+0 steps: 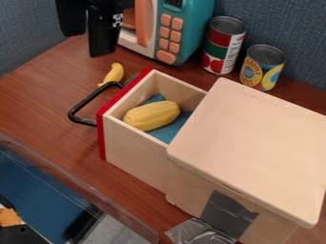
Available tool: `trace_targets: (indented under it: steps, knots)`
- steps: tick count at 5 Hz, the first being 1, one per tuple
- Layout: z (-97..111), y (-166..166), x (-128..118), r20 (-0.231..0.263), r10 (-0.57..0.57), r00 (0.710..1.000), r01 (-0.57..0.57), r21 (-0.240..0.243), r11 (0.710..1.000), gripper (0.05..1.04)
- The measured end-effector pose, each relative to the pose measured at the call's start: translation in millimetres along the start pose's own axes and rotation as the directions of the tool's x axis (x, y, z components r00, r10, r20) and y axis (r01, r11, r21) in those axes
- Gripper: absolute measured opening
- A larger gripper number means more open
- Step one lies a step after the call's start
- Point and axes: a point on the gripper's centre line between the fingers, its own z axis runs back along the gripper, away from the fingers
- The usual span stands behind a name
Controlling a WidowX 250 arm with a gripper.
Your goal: Moved the yellow object from the box and put it on the left side of the table
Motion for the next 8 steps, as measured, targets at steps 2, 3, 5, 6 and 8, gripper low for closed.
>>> trace_targets:
  steps: [2,3,5,6,8]
  knots:
    - [-18,-1,13,-0.079,-0.157,0.984,0.162,0.060,0.985,0.999]
    - [-26,-5,28,-0.113,-0.287,0.951,0.299,0.117,0.947,0.999]
    - [-59,-23,58,-0.161,-0.404,0.900,0.427,0.155,0.891,0.999]
    - [-66,-33,63,-0.138,-0.386,0.912,0.407,0.195,0.892,0.999]
    - [-84,-44,67,-0.090,-0.345,0.934,0.356,0.276,0.893,0.999]
